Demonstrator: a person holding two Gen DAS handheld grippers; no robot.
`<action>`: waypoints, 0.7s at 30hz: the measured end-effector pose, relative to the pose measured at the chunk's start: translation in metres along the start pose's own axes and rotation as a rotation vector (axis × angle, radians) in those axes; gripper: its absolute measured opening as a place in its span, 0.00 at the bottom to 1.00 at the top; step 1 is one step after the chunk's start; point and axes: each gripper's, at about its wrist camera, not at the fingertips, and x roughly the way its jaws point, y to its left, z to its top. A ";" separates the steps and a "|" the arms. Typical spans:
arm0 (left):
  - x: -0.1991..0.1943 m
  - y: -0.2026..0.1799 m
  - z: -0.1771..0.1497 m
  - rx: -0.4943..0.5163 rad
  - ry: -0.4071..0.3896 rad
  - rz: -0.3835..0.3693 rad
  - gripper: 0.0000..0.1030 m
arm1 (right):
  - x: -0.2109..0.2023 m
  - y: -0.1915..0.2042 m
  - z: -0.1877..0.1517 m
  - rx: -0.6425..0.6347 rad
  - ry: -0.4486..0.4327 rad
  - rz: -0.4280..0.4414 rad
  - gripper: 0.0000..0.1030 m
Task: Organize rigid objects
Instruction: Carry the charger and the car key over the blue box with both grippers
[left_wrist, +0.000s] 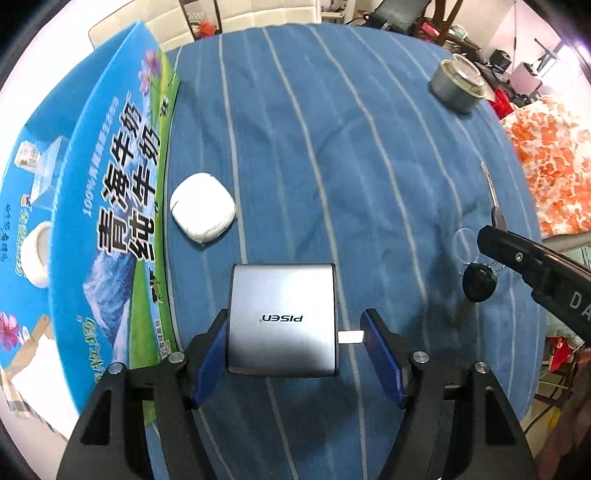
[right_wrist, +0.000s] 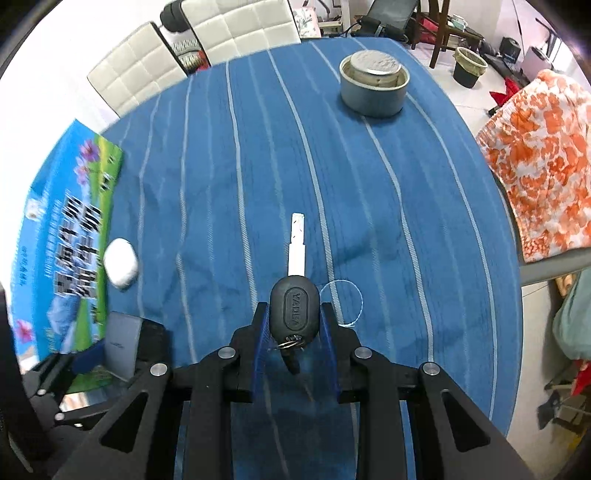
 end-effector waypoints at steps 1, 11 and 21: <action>-0.005 -0.001 0.000 0.002 -0.008 -0.006 0.66 | -0.002 0.006 0.006 0.004 -0.006 0.005 0.27; -0.048 0.013 0.011 0.012 -0.082 -0.057 0.66 | -0.049 0.015 0.009 0.055 -0.074 0.106 0.27; -0.097 0.035 0.022 -0.004 -0.196 -0.089 0.66 | -0.109 0.049 0.020 0.038 -0.167 0.209 0.27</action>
